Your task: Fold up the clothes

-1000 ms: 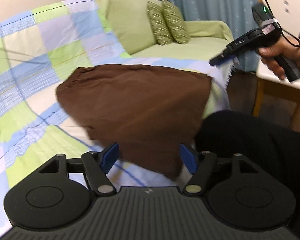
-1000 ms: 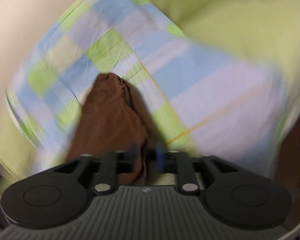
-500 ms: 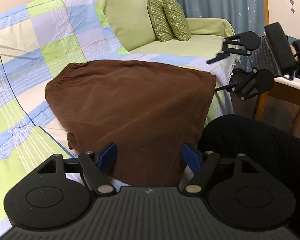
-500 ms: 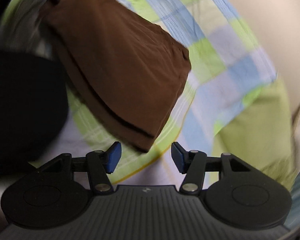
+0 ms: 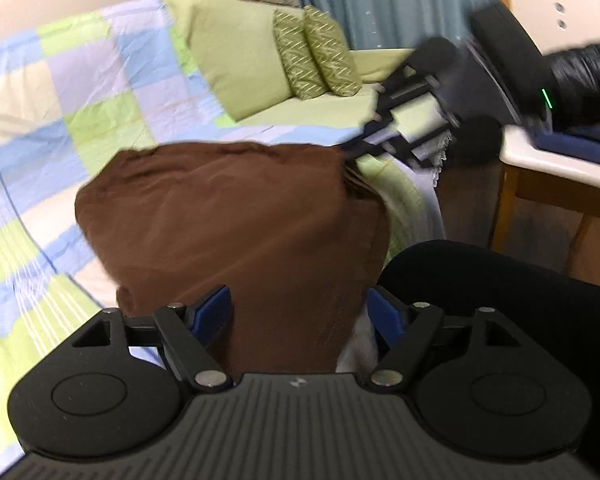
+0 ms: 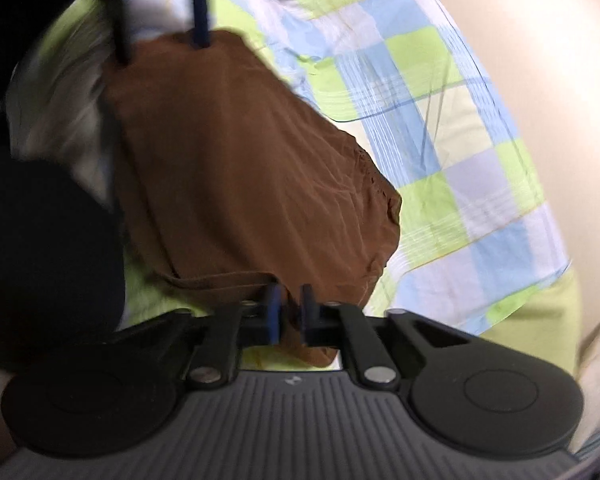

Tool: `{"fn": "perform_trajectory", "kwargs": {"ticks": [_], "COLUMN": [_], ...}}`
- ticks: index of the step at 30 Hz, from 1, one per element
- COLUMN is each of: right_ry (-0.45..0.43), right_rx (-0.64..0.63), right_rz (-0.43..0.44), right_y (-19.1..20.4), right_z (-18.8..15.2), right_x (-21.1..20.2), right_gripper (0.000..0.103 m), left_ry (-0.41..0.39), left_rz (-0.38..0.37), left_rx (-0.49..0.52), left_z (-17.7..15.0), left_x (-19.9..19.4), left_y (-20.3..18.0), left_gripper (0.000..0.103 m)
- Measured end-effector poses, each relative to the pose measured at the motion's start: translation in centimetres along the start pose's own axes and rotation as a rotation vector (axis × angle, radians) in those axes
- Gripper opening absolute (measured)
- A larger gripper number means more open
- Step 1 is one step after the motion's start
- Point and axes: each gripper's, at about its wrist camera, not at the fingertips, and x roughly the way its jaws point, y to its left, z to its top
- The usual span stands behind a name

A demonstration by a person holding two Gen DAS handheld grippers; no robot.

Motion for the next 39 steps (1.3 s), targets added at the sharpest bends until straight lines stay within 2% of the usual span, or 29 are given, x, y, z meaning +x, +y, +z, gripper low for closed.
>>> {"fn": "perform_trajectory", "kwargs": {"ticks": [1,2,4,5,8,13,14,17,20,22,23,24,25,26,27,28,31,34,36,39], "right_ry": [-0.007,-0.021,-0.027,-0.020,0.001,0.023,0.024,0.027,0.031,0.030,0.035,0.037,0.039,0.042,0.047,0.052,0.062,0.033,0.002,-0.028], "right_rx": [0.063,0.207,0.350,0.462,0.629,0.729,0.746,0.792,0.847,0.864,0.858,0.852,0.845,0.833,0.803,0.773,0.674,0.574,0.556,0.554], "right_rz": [0.002,0.004,0.000,-0.001,0.016,0.060,0.065,0.076,0.078,0.079,0.075,0.073,0.071,0.068,0.059,0.051,0.021,-0.022,-0.034,-0.040], "right_y": [-1.1,-3.4,-5.9,-8.0,-11.1,-12.4,-12.3,-12.4,-12.7,-12.7,-12.5,-12.5,-12.4,-12.2,-11.7,-11.3,-9.8,-9.0,-10.5,-13.3], "right_z": [0.2,0.6,0.5,0.3,-0.5,-0.5,-0.7,-1.2,-2.2,-2.5,-2.5,-2.6,-2.6,-2.6,-2.5,-2.4,-1.9,-0.4,0.6,2.0], "right_x": [0.1,-0.1,-0.2,-0.1,0.4,1.1,1.0,0.8,0.9,0.9,0.9,0.9,1.0,0.9,0.6,0.2,-1.4,-3.4,-3.4,-0.8], "right_gripper": [0.004,0.004,0.004,0.004,0.004,0.004,0.004,0.004,0.004,0.004,0.004,0.004,0.004,0.004,0.003,0.002,0.001,0.001,0.001,0.001], "left_ry": [-0.001,-0.001,-0.003,-0.004,-0.001,0.008,0.020,0.033,0.019,0.019,0.023,0.032,0.041,0.051,0.043,0.037,-0.001,0.007,0.003,0.005], "left_rz": [0.017,0.033,0.066,0.082,0.147,0.251,0.287,0.353,0.346,0.337,0.318,0.275,0.234,0.175,0.153,0.140,0.034,-0.048,-0.109,-0.122], "left_rx": [0.036,0.072,0.135,0.166,0.243,0.376,0.458,0.617,0.627,0.599,0.570,0.509,0.449,0.329,0.249,0.214,0.013,-0.093,-0.174,-0.228], "left_z": [0.0,0.0,-0.2,-0.3,-0.3,-0.5,-0.9,-1.9,-1.6,-1.1,-0.9,-0.5,-0.2,0.3,0.5,0.6,1.8,3.4,5.2,7.2], "left_x": [0.1,0.3,0.6,0.8,2.1,4.3,5.2,6.7,7.1,7.4,7.3,7.0,6.6,5.6,4.6,3.9,-0.1,-1.5,-1.5,0.3], "left_y": [-0.5,-1.1,-2.0,-2.4,-3.5,-5.2,-6.0,-7.6,-8.0,-7.7,-7.3,-6.5,-5.9,-4.7,-3.4,-2.7,1.7,5.8,10.1,15.7], "left_gripper": [0.079,0.080,0.080,0.080,0.082,0.083,0.083,0.084,0.085,0.085,0.079,0.062,0.052,0.031,0.019,0.017,0.012,0.012,0.012,0.012]}}
